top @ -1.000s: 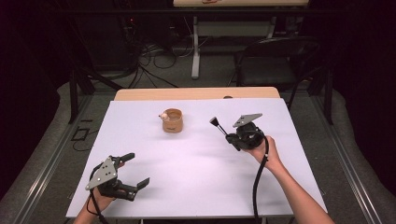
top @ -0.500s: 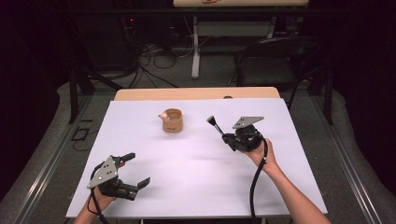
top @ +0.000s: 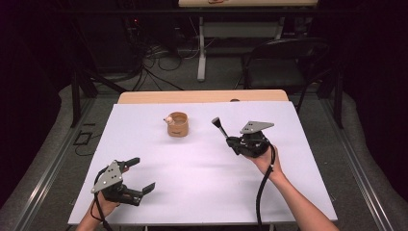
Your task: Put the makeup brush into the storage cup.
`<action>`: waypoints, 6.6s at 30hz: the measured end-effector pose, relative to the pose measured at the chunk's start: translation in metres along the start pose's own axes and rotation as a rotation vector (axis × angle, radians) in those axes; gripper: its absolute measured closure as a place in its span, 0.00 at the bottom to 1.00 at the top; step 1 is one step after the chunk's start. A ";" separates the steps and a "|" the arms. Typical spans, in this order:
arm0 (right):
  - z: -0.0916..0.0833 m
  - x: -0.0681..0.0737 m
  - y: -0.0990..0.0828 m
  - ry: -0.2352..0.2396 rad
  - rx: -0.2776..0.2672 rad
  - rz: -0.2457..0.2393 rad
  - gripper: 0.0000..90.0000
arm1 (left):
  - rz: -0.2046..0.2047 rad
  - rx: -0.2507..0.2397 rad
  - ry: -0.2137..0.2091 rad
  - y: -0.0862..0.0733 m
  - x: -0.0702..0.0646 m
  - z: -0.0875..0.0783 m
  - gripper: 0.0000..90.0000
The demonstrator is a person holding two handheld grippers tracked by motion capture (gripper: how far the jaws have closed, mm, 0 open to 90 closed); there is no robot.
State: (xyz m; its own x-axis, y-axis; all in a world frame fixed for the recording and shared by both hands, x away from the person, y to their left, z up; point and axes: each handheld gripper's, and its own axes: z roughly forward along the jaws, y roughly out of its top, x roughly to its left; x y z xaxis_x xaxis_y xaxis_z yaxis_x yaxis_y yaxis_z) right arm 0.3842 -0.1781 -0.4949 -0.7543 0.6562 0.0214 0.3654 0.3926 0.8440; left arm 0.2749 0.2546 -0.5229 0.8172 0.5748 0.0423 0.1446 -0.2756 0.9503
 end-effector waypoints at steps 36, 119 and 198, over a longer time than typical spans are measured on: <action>0.005 0.024 0.004 0.047 -0.144 -0.016 0.88 | -0.050 0.021 0.038 0.029 0.005 0.034 0.00; 0.033 0.061 0.005 0.151 -0.114 -0.054 0.88 | -0.144 -0.058 -0.136 0.075 -0.001 0.147 0.76; -0.022 0.010 -0.020 0.029 -0.072 -0.033 0.00 | -0.090 -0.041 -0.037 0.099 0.032 0.124 0.86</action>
State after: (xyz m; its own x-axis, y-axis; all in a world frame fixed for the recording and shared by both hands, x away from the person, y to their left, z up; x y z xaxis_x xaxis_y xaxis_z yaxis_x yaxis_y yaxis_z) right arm 0.3574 -0.1937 -0.5000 -0.7813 0.6241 0.0075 0.3004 0.3654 0.8810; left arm 0.3844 0.1501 -0.4659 0.8223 0.5665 -0.0545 0.1962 -0.1923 0.9615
